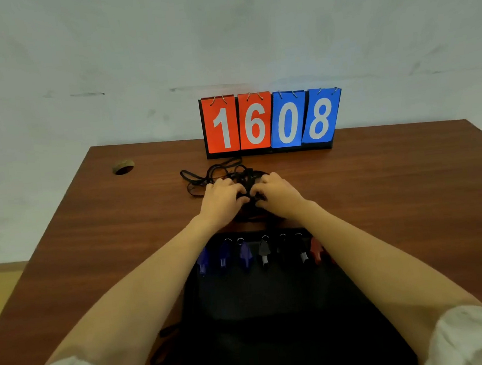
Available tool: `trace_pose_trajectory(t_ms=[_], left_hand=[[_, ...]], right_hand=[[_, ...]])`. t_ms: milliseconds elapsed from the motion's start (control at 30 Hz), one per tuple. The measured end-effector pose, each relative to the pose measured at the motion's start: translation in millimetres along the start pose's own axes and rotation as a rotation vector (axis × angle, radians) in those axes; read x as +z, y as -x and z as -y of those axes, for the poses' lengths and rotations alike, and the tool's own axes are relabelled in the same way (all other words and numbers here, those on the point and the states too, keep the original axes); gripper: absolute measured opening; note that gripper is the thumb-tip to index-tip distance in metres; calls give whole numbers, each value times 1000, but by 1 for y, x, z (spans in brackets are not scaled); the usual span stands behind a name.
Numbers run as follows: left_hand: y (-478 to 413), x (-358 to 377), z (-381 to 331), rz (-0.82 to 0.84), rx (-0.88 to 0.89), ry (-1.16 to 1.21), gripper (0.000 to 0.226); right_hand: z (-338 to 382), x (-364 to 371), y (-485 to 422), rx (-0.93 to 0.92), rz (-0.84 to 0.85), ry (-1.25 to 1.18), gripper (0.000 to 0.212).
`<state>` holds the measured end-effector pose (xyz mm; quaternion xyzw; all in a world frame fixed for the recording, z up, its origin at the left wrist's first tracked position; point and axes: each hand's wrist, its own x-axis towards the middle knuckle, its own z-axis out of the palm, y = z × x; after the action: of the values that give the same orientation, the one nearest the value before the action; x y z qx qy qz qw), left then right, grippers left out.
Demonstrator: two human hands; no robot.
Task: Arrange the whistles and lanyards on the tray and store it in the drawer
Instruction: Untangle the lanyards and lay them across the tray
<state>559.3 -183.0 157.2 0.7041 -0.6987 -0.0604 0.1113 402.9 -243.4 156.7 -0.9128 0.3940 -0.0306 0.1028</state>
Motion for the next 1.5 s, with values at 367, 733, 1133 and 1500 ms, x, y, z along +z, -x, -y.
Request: trace_pose_trajectory(t_ms=[367, 733, 1133, 1500], left_hand=[[1, 2, 0, 44, -97, -88, 29], [6, -55, -16, -23, -154, -102, 33], [-10, -189, -68, -621, -19, 712, 25], [21, -187, -37, -612, -28, 43, 25]], right_hand=[[-6, -33, 8, 61, -349, -83, 22], [11, -162, 39, 165, -652, -309, 30], [-1, -218, 81, 238, -709, -322, 25], [-27, -206, 112, 426, -637, -186, 20]])
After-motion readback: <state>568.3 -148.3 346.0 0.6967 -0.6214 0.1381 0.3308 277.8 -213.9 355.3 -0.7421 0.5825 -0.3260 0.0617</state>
